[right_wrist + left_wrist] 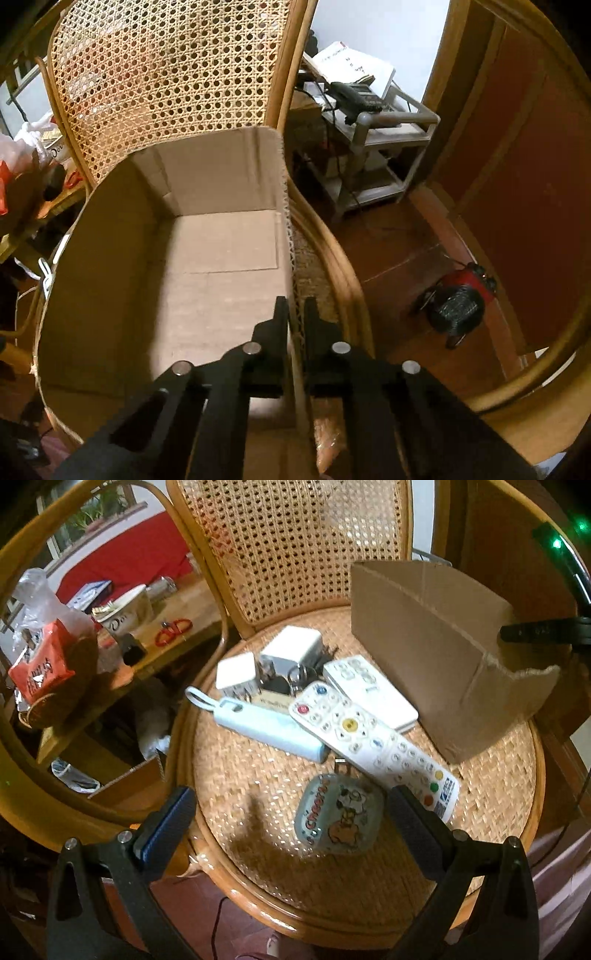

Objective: Organize rigid objects
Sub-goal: 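Lower the left gripper onto the cartoon keychain pouch and close it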

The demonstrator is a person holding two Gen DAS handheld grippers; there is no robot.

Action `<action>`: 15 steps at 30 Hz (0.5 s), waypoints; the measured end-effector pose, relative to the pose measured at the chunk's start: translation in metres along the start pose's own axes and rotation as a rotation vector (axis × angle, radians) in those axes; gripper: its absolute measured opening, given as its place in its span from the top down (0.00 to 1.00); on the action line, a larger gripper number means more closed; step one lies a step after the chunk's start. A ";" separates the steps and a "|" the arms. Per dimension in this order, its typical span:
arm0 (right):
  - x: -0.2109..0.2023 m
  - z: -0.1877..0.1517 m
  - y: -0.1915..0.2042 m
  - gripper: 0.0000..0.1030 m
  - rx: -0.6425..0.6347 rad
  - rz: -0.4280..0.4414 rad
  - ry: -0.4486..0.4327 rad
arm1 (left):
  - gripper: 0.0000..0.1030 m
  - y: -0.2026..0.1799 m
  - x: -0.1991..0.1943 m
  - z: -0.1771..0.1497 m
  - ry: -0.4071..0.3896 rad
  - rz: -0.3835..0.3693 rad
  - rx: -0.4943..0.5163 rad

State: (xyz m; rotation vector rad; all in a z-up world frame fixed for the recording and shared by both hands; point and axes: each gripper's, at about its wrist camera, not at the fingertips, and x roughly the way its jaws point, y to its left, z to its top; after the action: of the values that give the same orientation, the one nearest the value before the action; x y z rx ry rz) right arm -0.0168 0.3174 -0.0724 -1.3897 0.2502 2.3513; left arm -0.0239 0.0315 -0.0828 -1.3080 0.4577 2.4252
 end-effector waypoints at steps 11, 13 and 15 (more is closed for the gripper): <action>0.009 -0.001 0.007 0.92 -0.054 -0.039 0.026 | 0.01 -0.007 0.030 -0.006 0.112 -0.049 0.016; 0.009 -0.001 0.008 0.92 -0.061 -0.043 0.026 | 0.02 -0.010 0.031 -0.007 0.119 -0.051 0.026; 0.009 -0.002 0.008 0.92 -0.060 -0.040 0.028 | 0.06 -0.013 0.034 -0.009 0.134 -0.038 0.037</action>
State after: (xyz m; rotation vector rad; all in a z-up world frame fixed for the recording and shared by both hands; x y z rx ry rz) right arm -0.0224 0.3117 -0.0812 -1.4423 0.1592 2.3258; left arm -0.0294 0.0447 -0.1177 -1.4550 0.5057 2.2965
